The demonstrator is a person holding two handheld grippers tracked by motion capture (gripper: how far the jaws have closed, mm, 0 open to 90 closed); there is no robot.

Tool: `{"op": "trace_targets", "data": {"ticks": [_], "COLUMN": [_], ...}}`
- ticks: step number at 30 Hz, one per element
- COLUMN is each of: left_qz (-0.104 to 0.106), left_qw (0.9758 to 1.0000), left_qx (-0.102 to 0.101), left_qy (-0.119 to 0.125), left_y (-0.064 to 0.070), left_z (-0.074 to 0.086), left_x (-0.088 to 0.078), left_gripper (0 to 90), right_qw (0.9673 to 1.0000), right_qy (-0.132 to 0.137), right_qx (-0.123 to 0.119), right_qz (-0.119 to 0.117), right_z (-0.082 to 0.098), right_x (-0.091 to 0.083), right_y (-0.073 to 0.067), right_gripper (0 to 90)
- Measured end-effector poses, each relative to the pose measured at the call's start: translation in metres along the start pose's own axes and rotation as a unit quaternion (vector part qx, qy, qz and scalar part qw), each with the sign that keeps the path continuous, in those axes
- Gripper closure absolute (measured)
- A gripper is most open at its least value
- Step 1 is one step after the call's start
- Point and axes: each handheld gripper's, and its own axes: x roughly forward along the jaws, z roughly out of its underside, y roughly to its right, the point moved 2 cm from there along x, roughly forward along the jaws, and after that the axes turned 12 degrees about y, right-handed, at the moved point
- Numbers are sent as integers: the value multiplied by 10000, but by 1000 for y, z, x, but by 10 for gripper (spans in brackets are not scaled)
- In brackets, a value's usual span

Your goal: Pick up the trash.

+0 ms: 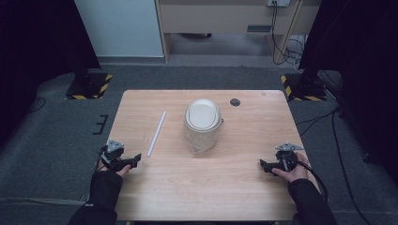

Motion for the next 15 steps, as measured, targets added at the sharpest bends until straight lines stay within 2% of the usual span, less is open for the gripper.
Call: {"op": "trace_targets", "data": {"ticks": [2,3,4,5,7,9,10,11,12,15], "left_qz": [46,46,128,128,227,259,311,311,361,399], "left_qw": [9997,9997,9991,9991,9975,9969,9953,9953,9939,9929], "left_qx": [-37,-37,-32,-32,21,3,-26,-26,-82,-81], "left_qy": [216,216,401,401,667,744,914,914,1041,1114], "left_y": [2,2,6,6,12,14,17,17,18,20], "left_z": [-7,-7,-15,-15,-28,-31,-38,-38,-44,-52], "left_x": [-3,-3,-5,-5,-8,-9,-11,-11,-13,-13], "left_gripper": [181,182,183,192,196,196,197,202,203,206], "right_qw": [10000,10000,10000,10000,10000,10000,10000,10000,9999,10000], "right_qy": [1,1,6,6,11,7,1,1,7,10], "right_qx": [-3,-3,9,9,20,28,54,54,72,51], "right_qz": [16,16,32,32,47,56,77,77,84,85], "right_z": [0,0,0,0,0,1,1,1,1,2], "right_x": [0,0,0,0,-1,-1,-2,-2,-2,-2], "right_y": [0,0,0,0,-1,-1,-2,-2,-2,-2], "right_gripper": [7,7,8,8,8,9,9,9,9,9]}}
